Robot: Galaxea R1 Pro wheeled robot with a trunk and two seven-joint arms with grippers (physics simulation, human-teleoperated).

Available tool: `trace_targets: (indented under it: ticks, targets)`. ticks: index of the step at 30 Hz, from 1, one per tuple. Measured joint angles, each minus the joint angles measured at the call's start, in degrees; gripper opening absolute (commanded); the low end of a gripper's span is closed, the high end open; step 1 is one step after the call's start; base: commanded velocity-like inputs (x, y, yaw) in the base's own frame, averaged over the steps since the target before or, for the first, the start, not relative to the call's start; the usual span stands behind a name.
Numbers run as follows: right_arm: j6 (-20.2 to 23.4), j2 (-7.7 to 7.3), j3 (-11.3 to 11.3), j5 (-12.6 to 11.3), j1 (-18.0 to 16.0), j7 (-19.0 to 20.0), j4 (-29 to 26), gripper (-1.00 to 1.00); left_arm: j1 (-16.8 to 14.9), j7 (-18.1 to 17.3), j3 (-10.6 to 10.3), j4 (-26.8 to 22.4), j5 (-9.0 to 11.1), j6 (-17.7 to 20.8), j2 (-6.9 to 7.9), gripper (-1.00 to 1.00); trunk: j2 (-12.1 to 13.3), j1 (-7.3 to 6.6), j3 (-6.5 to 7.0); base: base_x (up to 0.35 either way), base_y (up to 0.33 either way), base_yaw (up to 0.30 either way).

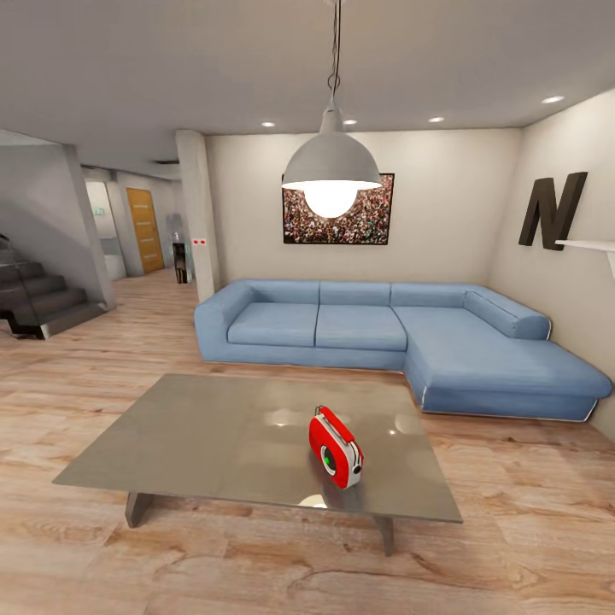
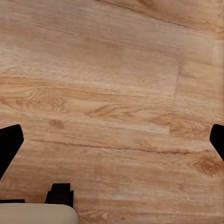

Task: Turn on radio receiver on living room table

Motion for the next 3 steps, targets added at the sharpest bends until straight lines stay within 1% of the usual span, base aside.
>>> trace_targets:
  ticks: [3]
  targets:
    - [0.0, 0.0, 0.0, -0.01, 0.0, 0.0, 0.0, 1.0, 0.0, 0.06, 0.05, 0.04, 0.0, 0.17, -0.3, -1.0, 0.0, 0.0, 0.0, 0.0, 0.0, 0.0]
